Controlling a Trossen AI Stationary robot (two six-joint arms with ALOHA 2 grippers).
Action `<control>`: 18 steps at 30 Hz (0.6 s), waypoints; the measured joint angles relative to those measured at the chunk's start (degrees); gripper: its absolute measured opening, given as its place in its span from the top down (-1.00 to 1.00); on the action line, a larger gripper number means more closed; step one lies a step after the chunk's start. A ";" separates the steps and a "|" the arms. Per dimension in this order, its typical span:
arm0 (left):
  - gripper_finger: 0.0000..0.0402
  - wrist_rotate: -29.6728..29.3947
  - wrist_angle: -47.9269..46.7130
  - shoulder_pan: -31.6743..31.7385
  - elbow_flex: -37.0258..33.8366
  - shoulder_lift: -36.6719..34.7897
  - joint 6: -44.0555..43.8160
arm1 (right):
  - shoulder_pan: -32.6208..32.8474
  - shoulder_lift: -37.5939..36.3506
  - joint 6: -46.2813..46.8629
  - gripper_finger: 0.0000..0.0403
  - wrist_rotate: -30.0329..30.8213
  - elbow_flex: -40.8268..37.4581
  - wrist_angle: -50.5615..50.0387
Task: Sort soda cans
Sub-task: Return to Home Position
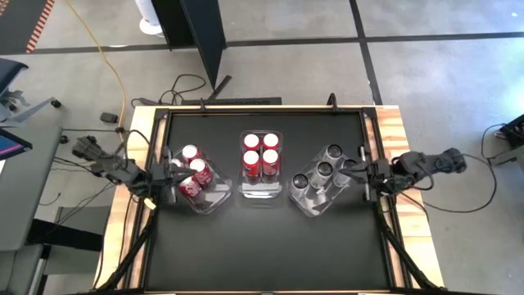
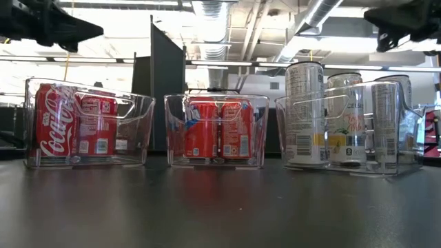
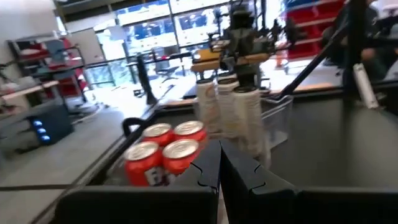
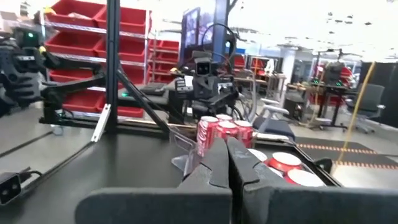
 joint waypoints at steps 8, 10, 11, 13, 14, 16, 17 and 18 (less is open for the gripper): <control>1.00 15.73 4.57 10.57 -1.63 5.57 -3.97 | -11.99 0.12 3.03 1.00 -14.11 -2.70 3.02; 1.00 20.42 4.63 13.45 -1.63 6.74 -4.92 | -14.79 0.12 4.10 1.00 -18.91 -2.72 2.61; 1.00 22.47 4.48 14.79 -1.63 7.24 -5.35 | -16.14 0.12 4.43 1.00 -20.61 -2.72 2.19; 1.00 25.19 4.47 17.29 -1.63 8.13 -5.94 | -18.45 0.09 5.11 1.00 -22.23 -3.63 2.55; 1.00 25.96 4.53 18.36 -1.63 8.34 -6.00 | -19.51 0.08 5.35 1.00 -22.74 -4.39 2.91; 1.00 27.84 6.50 20.23 -2.33 8.42 -5.92 | -21.30 0.11 5.75 1.00 -24.72 -6.46 5.05; 1.00 29.13 8.47 20.93 -3.20 8.38 -5.70 | -22.08 0.10 6.02 1.00 -25.73 -7.33 5.90; 1.00 30.49 10.68 21.53 -4.13 8.36 -5.29 | -22.75 0.10 6.23 1.00 -26.57 -7.99 6.47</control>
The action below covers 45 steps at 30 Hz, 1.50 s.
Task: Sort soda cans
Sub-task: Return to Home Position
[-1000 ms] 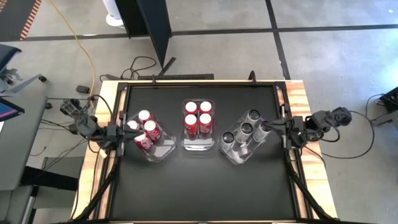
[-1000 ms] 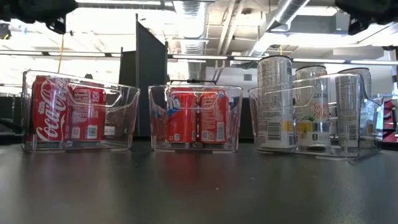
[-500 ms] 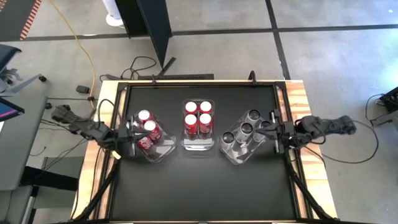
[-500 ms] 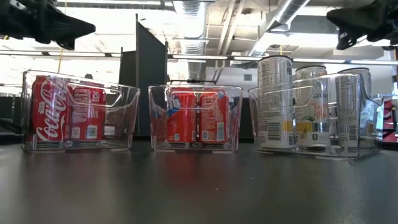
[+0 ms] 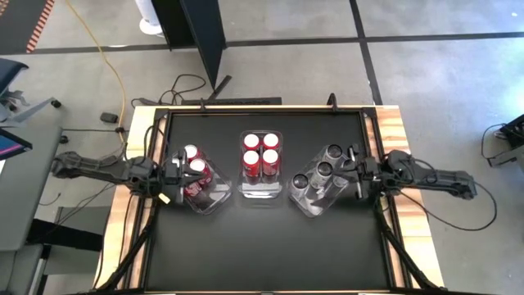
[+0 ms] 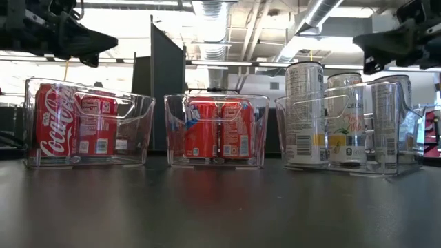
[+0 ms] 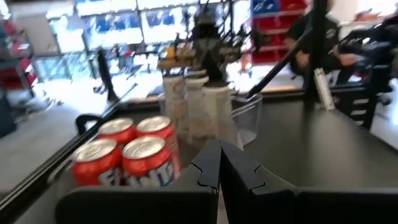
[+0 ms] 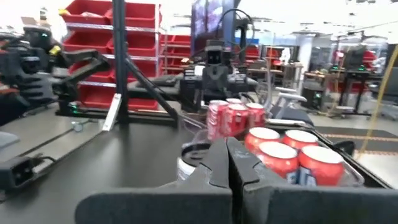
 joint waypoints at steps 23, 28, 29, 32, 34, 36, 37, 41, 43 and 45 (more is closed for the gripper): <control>1.00 -0.57 -5.31 2.06 -7.75 -15.38 -1.98 | -5.73 -1.31 2.21 1.00 -4.80 -2.99 1.51; 1.00 -0.66 -5.49 2.06 -7.79 -15.88 -0.52 | -5.73 -1.31 1.74 1.00 -4.77 -3.04 1.13; 1.00 -0.65 -5.67 2.06 -7.79 -15.81 -0.06 | -5.73 -1.31 1.68 1.00 -4.77 -3.04 0.97; 1.00 -0.66 -5.96 2.06 -7.84 -15.87 0.46 | -5.73 -1.31 1.26 1.00 -4.79 -3.06 -0.03; 1.00 -0.66 -6.18 2.06 -7.84 -15.80 0.67 | -5.73 -1.31 1.05 1.00 -4.75 -3.06 -0.64; 1.00 -0.72 -6.39 2.06 -7.85 -15.85 0.72 | -5.73 -1.31 0.80 1.00 -4.77 -3.08 -0.84; 1.00 -0.71 -6.42 2.06 -7.86 -15.83 0.94 | -5.71 -1.31 0.61 1.00 -4.77 -3.08 -0.90; 1.00 -0.73 -6.57 2.06 -7.88 -15.67 1.41 | -5.58 -1.31 0.61 0.98 -4.76 -3.10 -1.02; 1.00 -0.75 -6.59 2.06 -7.88 -15.69 1.76 | -5.58 -1.31 0.61 0.96 -4.76 -3.10 -1.07; 1.00 -0.75 -6.62 2.06 -7.88 -15.67 1.76 | -5.60 -1.31 0.62 0.92 -4.75 -3.10 -1.07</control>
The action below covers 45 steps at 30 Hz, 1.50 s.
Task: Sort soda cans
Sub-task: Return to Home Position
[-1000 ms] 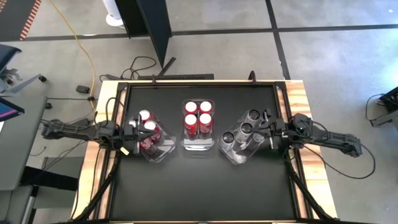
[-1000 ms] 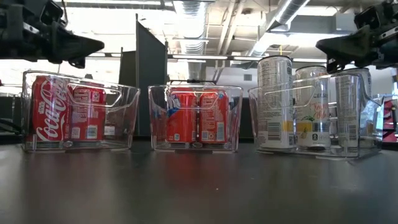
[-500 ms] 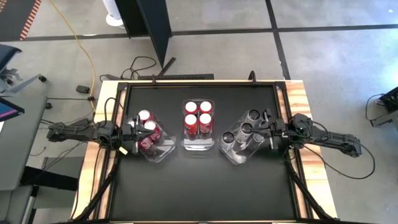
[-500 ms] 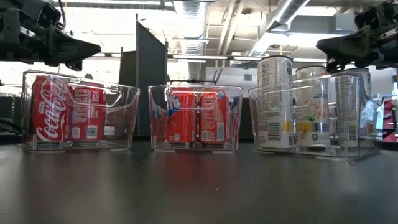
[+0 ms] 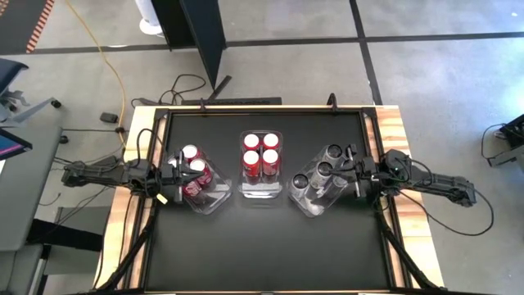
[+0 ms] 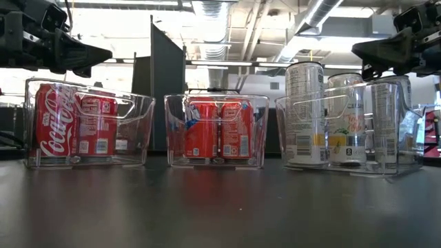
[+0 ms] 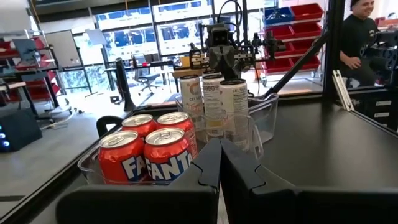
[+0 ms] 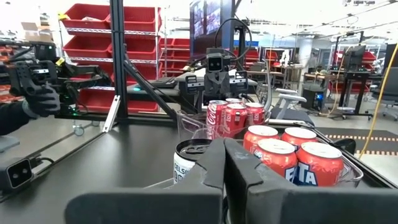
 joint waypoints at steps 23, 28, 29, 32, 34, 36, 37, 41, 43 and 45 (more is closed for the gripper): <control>1.00 -0.09 -0.12 0.00 -0.02 -0.02 -1.07 | 0.00 0.00 3.07 0.85 0.07 -0.07 0.07; 1.00 -0.09 -0.12 0.00 -0.02 -0.02 -1.07 | 0.00 0.00 3.09 0.85 0.07 -0.07 0.07; 1.00 -0.09 -0.12 0.00 -0.02 -0.02 -1.07 | 0.00 0.00 3.09 0.85 0.07 -0.07 0.07; 1.00 -0.09 -0.12 0.00 -0.02 -0.02 -1.07 | 0.00 0.00 3.09 0.85 0.07 -0.08 0.07; 1.00 -0.09 -0.12 0.00 -0.02 -0.02 -1.07 | 0.00 0.00 3.09 0.85 0.07 -0.11 0.07; 1.00 -0.09 -0.12 0.00 -0.02 -0.02 -1.07 | 0.00 0.00 3.09 0.85 0.07 -0.11 0.07; 1.00 -0.09 -0.12 0.00 -0.02 -0.02 -1.07 | 0.00 0.00 3.09 0.85 0.07 -0.11 0.07; 1.00 -0.09 -0.12 0.00 -0.03 -0.02 -1.07 | 0.00 0.00 3.10 0.85 0.07 -0.11 0.05; 1.00 -0.09 -0.12 0.00 -0.07 -0.02 -1.07 | 0.00 0.00 3.10 0.85 0.07 -0.11 0.05; 1.00 -0.09 -0.12 0.00 -0.07 -0.02 -1.07 | 0.00 0.00 3.10 0.85 0.07 -0.11 0.05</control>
